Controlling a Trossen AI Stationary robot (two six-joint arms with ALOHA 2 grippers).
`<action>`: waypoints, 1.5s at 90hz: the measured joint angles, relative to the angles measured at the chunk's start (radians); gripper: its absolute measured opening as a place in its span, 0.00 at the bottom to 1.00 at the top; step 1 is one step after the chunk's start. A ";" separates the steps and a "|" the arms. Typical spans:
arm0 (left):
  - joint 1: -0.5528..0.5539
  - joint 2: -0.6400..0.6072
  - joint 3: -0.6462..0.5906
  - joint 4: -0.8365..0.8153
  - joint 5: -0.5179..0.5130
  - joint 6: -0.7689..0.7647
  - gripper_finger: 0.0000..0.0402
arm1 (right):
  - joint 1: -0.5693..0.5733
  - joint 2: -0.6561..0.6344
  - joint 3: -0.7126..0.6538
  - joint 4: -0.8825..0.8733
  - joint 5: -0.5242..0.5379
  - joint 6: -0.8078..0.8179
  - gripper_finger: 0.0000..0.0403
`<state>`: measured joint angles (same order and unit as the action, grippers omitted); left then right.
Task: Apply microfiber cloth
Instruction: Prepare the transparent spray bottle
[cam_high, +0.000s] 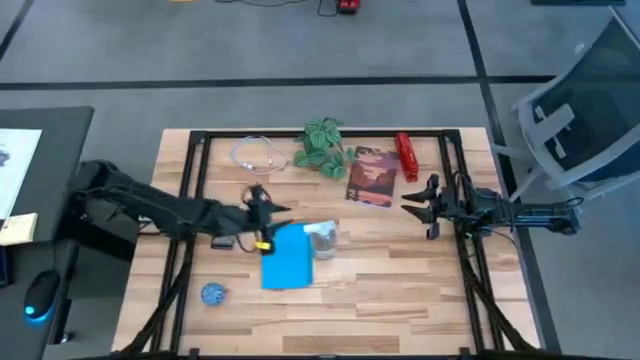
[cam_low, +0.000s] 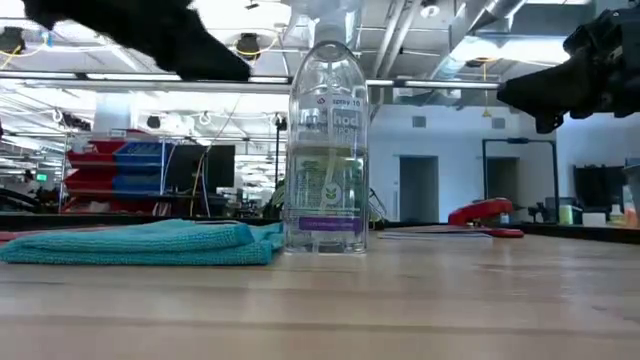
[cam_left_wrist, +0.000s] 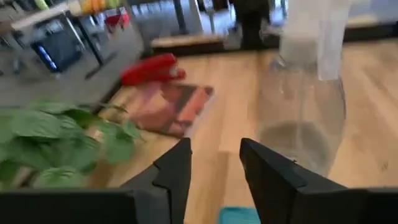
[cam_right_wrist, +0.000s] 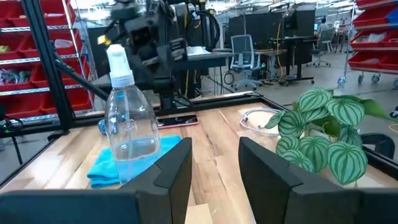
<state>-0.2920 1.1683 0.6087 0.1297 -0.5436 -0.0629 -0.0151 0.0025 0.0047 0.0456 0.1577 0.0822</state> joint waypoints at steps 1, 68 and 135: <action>-0.006 0.010 0.008 0.000 0.000 -0.010 0.33 | 0.001 0.000 0.000 0.000 0.000 0.000 0.29; -0.146 0.265 0.076 0.179 -0.226 -0.271 0.48 | 0.000 0.000 0.000 -0.001 0.000 0.130 0.29; -0.057 0.274 0.077 0.511 -0.123 -0.077 0.56 | 0.000 0.000 0.000 -0.001 0.000 0.130 0.29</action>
<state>-0.3489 1.4418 0.6853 0.6410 -0.6667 -0.1398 -0.0147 0.0026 0.0045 0.0448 0.1574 0.2123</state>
